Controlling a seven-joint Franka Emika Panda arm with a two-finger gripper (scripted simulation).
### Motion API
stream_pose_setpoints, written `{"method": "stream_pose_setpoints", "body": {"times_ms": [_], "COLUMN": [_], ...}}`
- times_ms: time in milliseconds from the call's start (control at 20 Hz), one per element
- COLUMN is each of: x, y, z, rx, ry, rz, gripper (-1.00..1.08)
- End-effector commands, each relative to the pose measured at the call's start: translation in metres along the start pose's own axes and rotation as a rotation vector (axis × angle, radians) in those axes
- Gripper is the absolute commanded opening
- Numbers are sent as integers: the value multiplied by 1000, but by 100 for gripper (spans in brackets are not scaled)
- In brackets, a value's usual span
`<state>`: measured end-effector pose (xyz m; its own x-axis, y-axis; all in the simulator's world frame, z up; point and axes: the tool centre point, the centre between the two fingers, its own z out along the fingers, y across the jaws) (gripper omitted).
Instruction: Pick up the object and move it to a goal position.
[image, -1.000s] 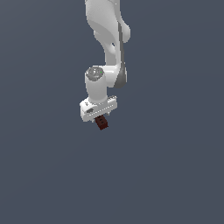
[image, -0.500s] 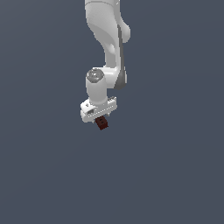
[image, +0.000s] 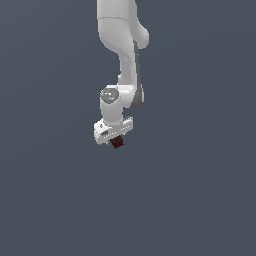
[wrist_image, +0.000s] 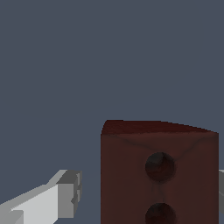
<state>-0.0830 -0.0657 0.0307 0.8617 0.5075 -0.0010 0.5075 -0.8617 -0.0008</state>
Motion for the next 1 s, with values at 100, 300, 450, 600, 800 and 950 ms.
{"method": "stream_pose_setpoints", "body": {"times_ms": [100,300,450,600,800,950], "x": [1,1,1,0,4,12], "y": [0,0,0,1,1,1], "z": [4,4,4,3,0,-6], "rx": [-1,-1,-1,-2,-2,-2], "ry": [1,1,1,1,1,1], "rz": [-1,-1,-1,0,0,0], "gripper": [-100,-100,-100,-100,-100,-100]}}
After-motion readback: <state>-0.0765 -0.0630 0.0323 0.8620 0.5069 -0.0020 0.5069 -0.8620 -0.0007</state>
